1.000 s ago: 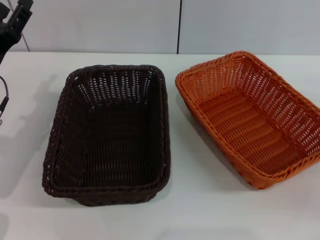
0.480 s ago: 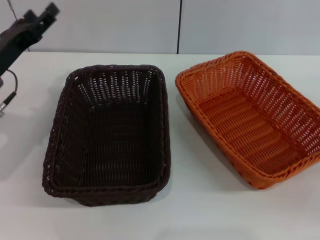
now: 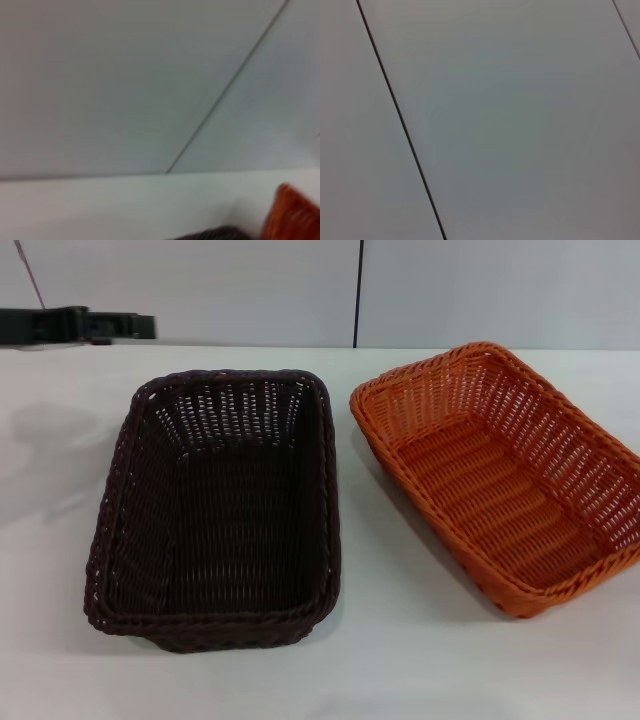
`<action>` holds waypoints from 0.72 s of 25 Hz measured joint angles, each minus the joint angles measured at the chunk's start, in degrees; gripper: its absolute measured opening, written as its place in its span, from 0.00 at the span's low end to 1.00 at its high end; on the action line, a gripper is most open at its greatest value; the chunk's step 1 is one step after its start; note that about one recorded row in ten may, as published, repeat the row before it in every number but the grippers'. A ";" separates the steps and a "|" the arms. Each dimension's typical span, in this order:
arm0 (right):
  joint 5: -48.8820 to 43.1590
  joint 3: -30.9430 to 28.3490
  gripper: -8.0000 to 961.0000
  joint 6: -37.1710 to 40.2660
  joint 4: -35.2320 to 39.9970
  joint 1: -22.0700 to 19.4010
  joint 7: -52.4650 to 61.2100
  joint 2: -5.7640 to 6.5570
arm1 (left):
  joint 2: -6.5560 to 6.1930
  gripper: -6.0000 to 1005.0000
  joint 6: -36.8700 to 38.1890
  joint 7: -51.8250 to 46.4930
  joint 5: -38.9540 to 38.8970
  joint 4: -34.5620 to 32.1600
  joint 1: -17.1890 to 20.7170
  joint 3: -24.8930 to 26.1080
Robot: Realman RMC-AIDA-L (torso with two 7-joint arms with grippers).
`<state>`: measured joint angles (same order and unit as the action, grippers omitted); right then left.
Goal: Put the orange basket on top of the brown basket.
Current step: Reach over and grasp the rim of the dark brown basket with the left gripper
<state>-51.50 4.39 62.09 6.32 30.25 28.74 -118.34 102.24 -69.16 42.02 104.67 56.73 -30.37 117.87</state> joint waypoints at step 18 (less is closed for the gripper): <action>0.00 0.01 0.87 -2.32 0.46 0.04 -0.17 0.17 | 9.25 0.82 -18.75 -17.93 40.99 14.28 -5.09 11.09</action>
<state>-51.50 4.40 59.77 6.78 30.28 28.57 -118.17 111.49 -87.91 24.09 145.66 71.01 -35.46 128.96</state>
